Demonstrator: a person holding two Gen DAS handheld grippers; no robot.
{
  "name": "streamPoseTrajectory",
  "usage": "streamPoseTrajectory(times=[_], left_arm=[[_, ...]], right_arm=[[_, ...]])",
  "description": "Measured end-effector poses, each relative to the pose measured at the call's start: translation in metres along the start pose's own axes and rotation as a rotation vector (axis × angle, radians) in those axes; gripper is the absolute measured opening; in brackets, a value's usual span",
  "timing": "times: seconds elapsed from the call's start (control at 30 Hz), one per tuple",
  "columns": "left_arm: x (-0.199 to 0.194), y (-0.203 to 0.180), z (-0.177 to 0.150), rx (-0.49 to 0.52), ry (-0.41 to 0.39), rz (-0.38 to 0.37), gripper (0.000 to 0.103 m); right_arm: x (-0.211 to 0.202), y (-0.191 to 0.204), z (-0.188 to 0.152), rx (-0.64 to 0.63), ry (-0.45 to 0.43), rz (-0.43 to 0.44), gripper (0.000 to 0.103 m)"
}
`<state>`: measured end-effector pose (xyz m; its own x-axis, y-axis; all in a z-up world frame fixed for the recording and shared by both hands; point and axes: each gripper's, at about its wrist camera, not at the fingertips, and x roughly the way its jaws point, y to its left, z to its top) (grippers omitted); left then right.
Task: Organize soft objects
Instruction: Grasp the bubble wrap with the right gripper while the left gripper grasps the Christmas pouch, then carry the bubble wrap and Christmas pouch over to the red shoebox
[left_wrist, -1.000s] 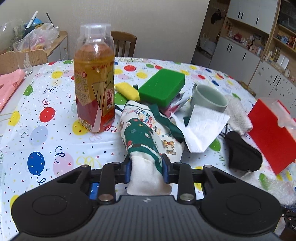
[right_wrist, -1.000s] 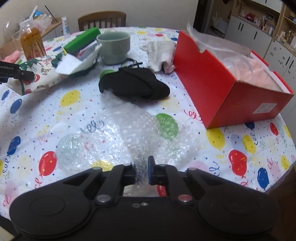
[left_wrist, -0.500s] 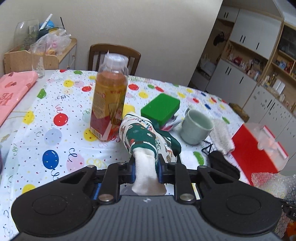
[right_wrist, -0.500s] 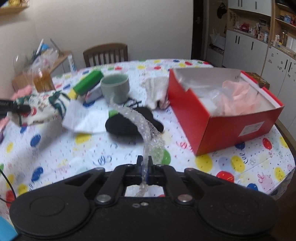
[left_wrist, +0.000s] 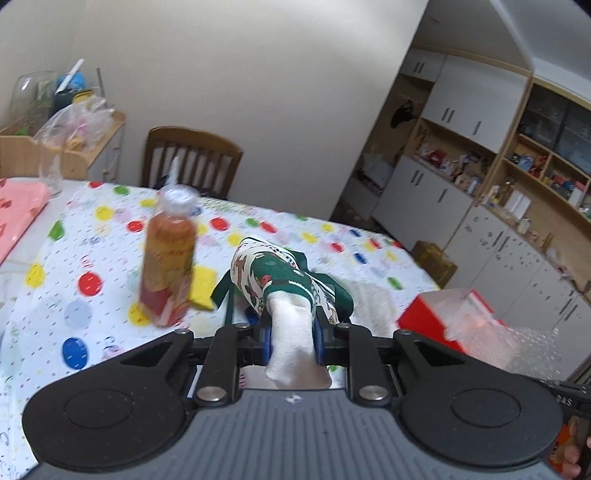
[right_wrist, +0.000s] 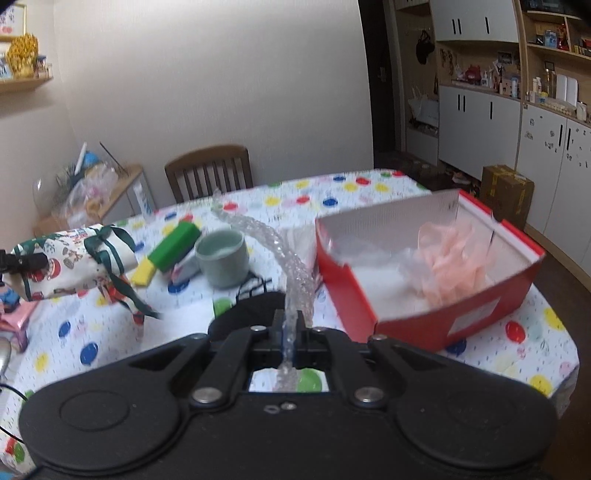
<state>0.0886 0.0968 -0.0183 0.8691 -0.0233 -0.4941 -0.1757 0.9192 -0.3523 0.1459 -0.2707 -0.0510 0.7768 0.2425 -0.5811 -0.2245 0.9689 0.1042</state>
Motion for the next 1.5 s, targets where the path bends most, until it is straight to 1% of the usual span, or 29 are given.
streamPoseTrajectory(times=[0.23, 0.37, 0.5, 0.7, 0.8, 0.9, 1.03, 1.3, 1.5], left_arm=[[0.009, -0.039, 0.017, 0.043, -0.005, -0.1, 0.02], [0.02, -0.068, 0.025, 0.077, -0.006, -0.162, 0.02], [0.032, -0.098, 0.032, 0.114, -0.006, -0.225, 0.02], [0.056, -0.143, 0.038, 0.165, 0.004, -0.295, 0.02], [0.069, -0.164, 0.038, 0.186, 0.023, -0.322, 0.02], [0.081, -0.186, 0.038, 0.221, 0.024, -0.345, 0.02], [0.101, -0.214, 0.038, 0.226, 0.037, -0.378, 0.02], [0.136, -0.261, 0.028, 0.254, 0.045, -0.397, 0.02], [0.161, -0.28, 0.021, 0.254, 0.054, -0.402, 0.02]], right_arm=[[-0.011, -0.017, 0.036, -0.022, -0.085, 0.004, 0.001], [-0.014, -0.027, 0.058, -0.043, -0.129, -0.004, 0.001], [-0.018, -0.038, 0.079, -0.071, -0.18, -0.03, 0.001], [-0.013, -0.063, 0.106, -0.086, -0.236, -0.095, 0.001], [-0.007, -0.076, 0.116, -0.093, -0.254, -0.142, 0.001], [-0.003, -0.089, 0.124, -0.093, -0.268, -0.179, 0.001], [0.009, -0.107, 0.134, -0.098, -0.274, -0.231, 0.001], [0.037, -0.137, 0.147, -0.092, -0.282, -0.332, 0.001], [0.051, -0.161, 0.154, -0.051, -0.304, -0.371, 0.001]])
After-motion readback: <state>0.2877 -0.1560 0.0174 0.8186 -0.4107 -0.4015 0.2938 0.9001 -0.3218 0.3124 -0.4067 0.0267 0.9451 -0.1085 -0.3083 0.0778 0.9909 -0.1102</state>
